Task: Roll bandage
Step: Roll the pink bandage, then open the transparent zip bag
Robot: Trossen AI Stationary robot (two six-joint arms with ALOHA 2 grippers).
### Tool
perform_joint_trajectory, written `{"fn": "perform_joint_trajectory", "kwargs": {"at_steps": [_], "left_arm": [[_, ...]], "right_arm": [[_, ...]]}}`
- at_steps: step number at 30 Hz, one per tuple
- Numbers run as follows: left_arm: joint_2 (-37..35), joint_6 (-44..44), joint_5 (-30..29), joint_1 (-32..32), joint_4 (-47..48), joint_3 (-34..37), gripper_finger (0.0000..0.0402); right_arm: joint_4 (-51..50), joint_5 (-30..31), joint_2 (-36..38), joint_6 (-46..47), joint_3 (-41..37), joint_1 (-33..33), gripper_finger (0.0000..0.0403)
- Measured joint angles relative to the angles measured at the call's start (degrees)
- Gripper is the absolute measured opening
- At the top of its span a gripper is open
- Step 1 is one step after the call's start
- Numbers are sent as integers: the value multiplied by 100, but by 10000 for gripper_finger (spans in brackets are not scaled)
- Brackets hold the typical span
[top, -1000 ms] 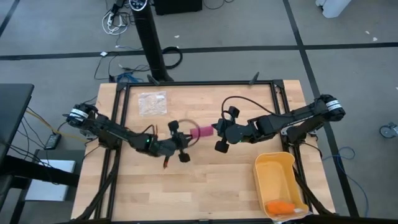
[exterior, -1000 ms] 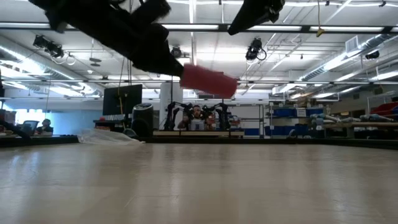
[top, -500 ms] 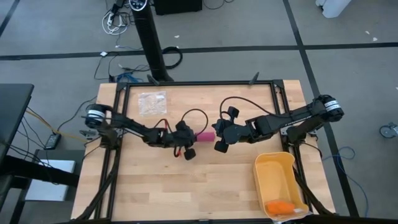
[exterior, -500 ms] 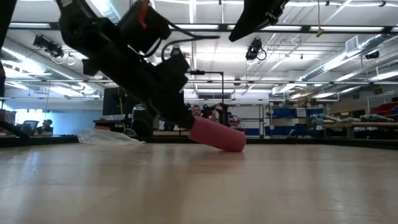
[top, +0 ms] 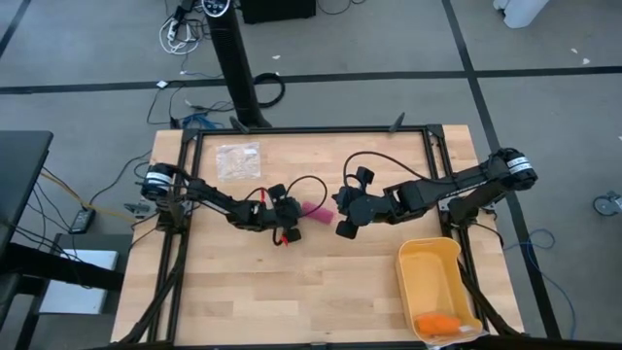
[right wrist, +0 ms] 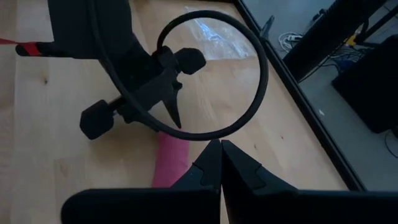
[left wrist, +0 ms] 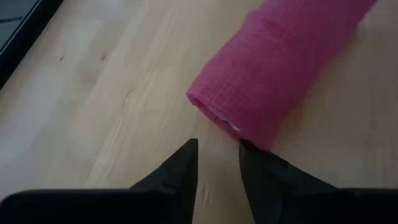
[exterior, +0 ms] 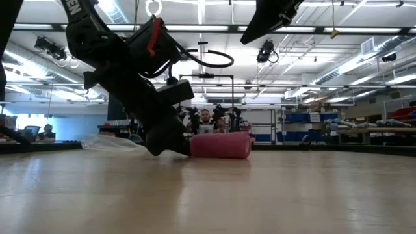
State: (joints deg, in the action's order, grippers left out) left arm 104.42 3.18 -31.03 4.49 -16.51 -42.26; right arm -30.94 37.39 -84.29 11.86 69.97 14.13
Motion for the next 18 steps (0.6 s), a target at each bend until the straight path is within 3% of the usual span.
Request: {"fn": "perform_joint_trajectory", "kwargs": {"at_steps": [6,12,16,18], "left_arm": [[0,-284,-144,23,41,0,77],[-155,-549,-862,59,600,-7,10],[-666,-98,-799,129,935,49,8],[-1061,-23,-609,218,792,126,7]], "right_arm": [[-13,-54,2,-39,0,0,1],[-282,-396,2,9,-2,11,1],[-81,-755,9,319,-446,13,1],[559,-1018,8,456,-885,-12,1]]}}
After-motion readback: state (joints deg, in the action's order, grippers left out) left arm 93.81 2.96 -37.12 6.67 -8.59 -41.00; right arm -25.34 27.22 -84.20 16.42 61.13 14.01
